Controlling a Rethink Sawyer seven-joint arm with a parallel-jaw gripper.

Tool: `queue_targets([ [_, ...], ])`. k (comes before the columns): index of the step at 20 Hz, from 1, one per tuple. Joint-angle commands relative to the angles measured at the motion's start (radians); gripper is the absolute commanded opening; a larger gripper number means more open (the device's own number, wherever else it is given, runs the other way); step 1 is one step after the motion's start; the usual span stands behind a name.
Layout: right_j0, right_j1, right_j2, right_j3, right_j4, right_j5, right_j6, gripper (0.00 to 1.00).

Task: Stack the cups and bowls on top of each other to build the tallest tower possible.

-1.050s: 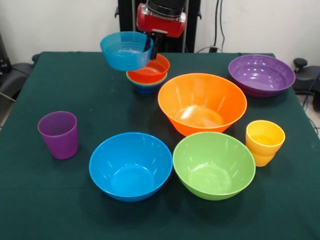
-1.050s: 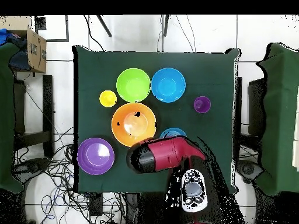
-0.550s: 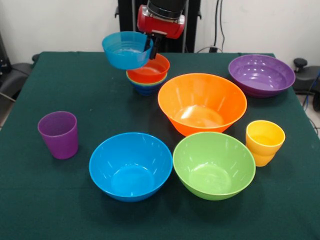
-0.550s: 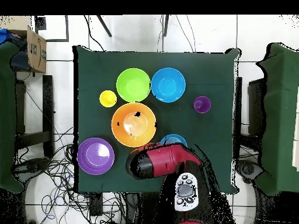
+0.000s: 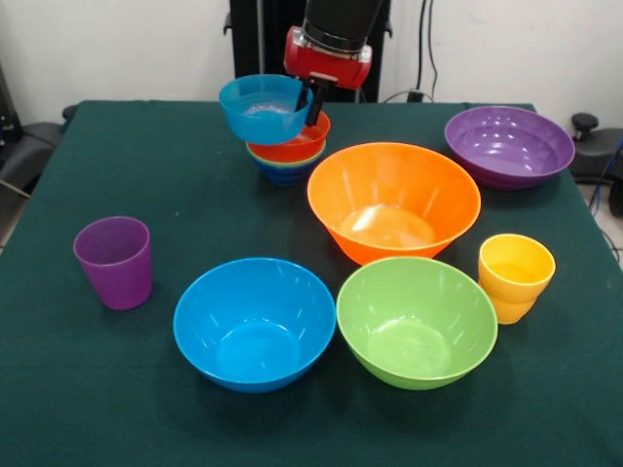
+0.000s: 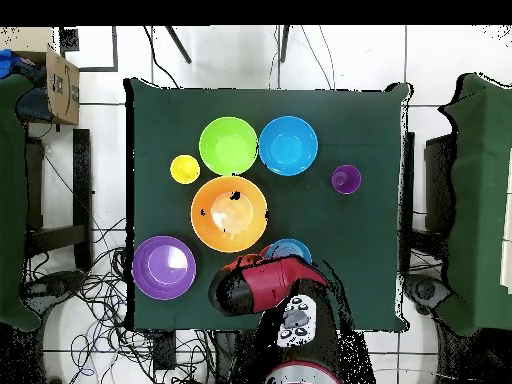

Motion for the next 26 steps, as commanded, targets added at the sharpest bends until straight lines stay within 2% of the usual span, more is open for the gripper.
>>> queue_targets([
  [1,0.037,0.090,0.011,0.032,0.050,-0.081,0.193,0.00],
  [26,0.059,0.054,0.003,0.067,0.101,-0.067,0.178,0.00],
])
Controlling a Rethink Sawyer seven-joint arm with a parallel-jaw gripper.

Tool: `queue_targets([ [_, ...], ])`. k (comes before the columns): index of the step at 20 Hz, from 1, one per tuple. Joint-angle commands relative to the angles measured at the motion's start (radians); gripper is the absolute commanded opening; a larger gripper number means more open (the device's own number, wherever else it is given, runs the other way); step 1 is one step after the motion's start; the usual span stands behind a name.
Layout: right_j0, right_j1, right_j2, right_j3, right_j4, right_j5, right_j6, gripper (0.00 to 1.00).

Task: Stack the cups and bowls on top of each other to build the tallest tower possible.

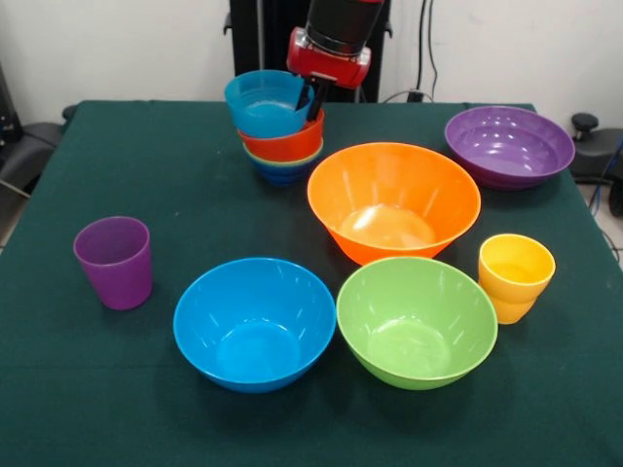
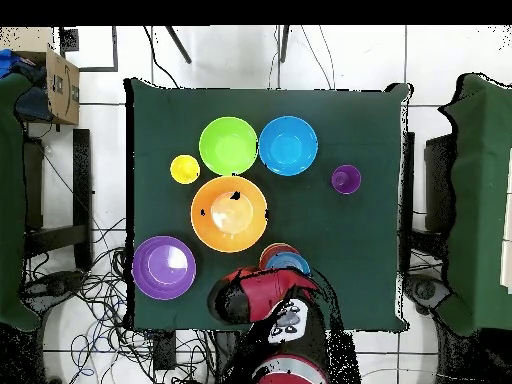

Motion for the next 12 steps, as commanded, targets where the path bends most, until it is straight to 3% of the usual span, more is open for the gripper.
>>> queue_targets([
  [1,0.022,-0.005,0.058,0.033,0.059,-0.032,0.159,0.00],
  [12,0.048,0.012,0.053,0.012,0.086,-0.049,0.163,0.00],
])
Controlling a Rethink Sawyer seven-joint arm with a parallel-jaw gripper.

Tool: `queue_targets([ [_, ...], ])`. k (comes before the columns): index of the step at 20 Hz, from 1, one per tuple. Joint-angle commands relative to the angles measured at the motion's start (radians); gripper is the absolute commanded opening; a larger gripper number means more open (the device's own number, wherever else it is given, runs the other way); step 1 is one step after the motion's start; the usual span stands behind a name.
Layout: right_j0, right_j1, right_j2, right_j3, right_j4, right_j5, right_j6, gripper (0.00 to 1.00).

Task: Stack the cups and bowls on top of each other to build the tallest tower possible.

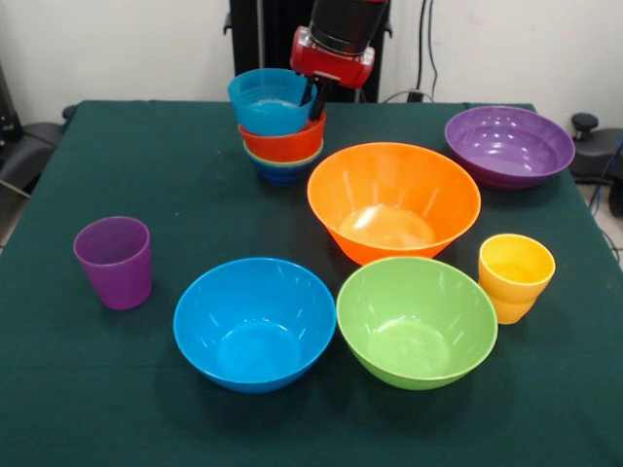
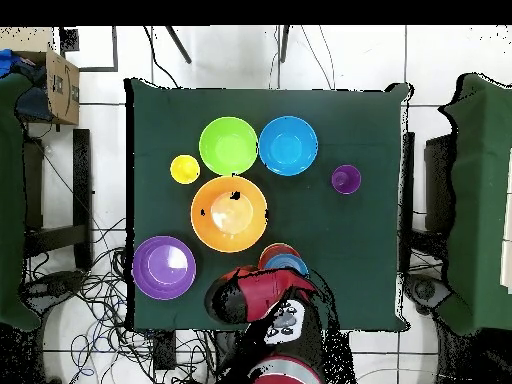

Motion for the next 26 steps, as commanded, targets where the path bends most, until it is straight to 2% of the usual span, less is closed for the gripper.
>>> queue_targets([
  [1,0.031,0.014,0.063,0.008,0.057,-0.052,0.162,0.00],
  [26,0.008,0.005,0.097,-0.024,0.078,-0.057,0.126,0.00],
])
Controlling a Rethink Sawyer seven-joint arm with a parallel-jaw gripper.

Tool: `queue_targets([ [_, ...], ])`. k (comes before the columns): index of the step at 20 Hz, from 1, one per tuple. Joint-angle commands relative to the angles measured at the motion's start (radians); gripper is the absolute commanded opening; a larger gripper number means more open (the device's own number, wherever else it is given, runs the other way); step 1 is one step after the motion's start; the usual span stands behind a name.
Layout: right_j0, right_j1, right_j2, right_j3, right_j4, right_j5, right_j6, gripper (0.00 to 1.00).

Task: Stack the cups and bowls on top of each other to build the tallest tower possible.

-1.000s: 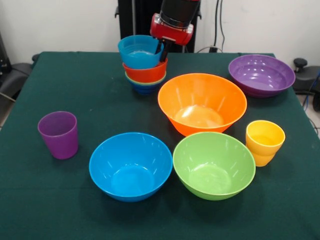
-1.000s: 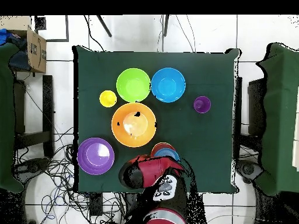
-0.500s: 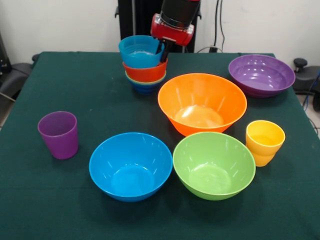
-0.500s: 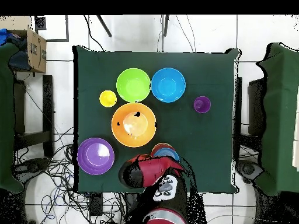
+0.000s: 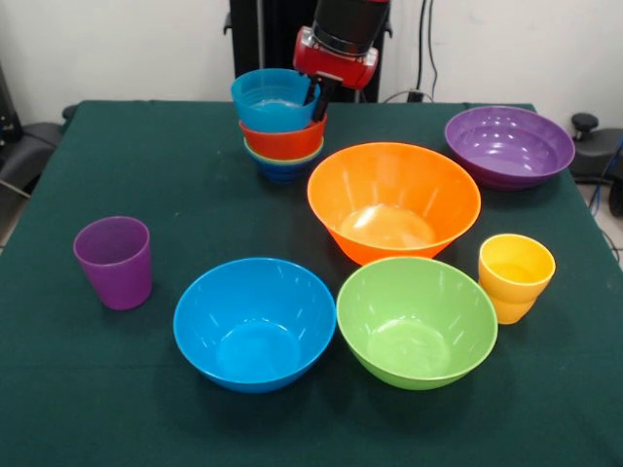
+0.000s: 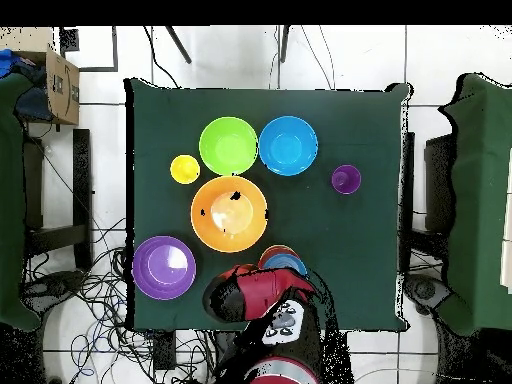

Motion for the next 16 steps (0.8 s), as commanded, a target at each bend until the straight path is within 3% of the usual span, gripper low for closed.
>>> queue_targets([
  [1,0.001,-0.001,0.103,-0.023,0.043,-0.054,0.125,0.00],
  [16,-0.001,-0.020,0.118,-0.036,0.050,-0.039,0.117,0.00],
])
